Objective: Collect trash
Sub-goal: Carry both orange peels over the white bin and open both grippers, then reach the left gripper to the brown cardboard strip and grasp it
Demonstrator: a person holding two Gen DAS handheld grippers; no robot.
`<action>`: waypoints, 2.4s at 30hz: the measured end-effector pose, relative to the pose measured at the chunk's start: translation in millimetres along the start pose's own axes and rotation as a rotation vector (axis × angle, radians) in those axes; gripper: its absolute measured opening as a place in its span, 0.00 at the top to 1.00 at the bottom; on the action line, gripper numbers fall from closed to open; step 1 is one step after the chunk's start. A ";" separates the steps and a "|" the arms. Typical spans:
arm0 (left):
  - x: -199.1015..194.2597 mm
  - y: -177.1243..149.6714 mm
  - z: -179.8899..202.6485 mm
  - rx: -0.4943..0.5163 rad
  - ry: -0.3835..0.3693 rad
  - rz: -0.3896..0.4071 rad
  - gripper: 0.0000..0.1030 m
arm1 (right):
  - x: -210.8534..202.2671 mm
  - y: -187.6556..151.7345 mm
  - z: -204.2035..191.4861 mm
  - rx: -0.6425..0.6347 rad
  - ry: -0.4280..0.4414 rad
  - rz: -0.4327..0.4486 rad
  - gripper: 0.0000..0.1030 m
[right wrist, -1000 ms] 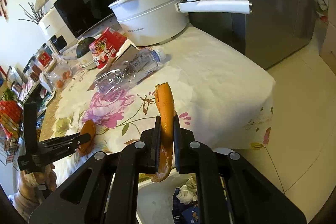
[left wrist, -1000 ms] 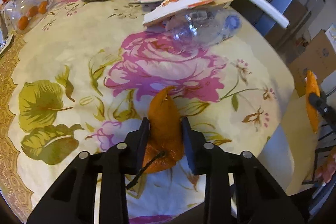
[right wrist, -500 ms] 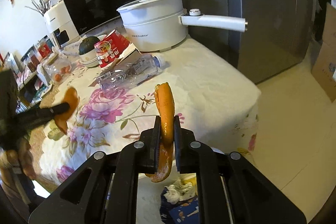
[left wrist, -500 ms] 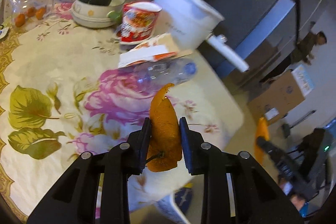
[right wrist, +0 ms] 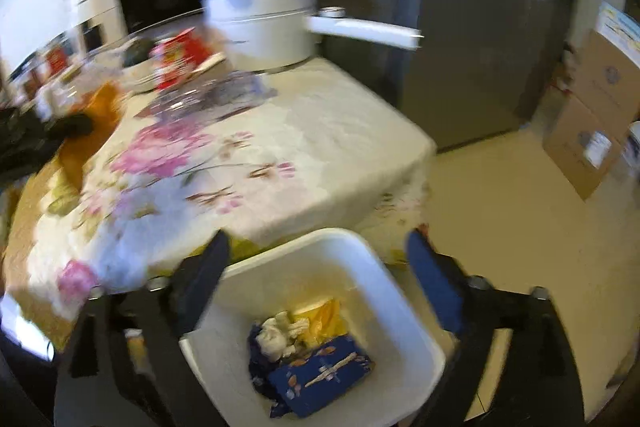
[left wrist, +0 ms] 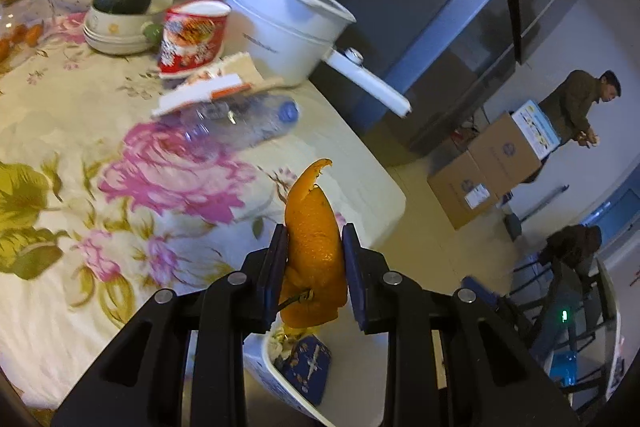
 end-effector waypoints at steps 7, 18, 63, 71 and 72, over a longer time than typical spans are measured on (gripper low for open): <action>3.2 -30.0 19.4 0.002 -0.042 -0.054 0.72 | 13.3 -4.3 41.8 -0.067 -0.277 0.005 0.07; 9.4 -80.8 50.1 0.039 -0.077 -0.135 0.70 | 14.2 -4.2 65.8 -0.014 -0.342 0.003 0.07; 45.9 32.5 -73.9 0.265 0.450 0.078 0.31 | 35.2 -25.9 -22.4 -0.149 -0.122 -0.114 0.07; 72.1 47.1 -117.6 0.378 0.530 0.037 0.37 | 38.3 -24.2 -42.9 -0.165 -0.074 -0.110 0.07; 75.9 48.1 -118.0 0.396 0.531 0.037 0.37 | 38.9 -24.2 -47.2 -0.173 -0.067 -0.110 0.07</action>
Point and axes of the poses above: each gripper's, at about its wrist camera, not at the fingertips, and x roughly the way its jaws point, z to its right, y to its top, the point moved 6 cm from there along x, roughly the way its jaws point, and after that the axes turned 15 degrees about z, right-handed, at the moved point
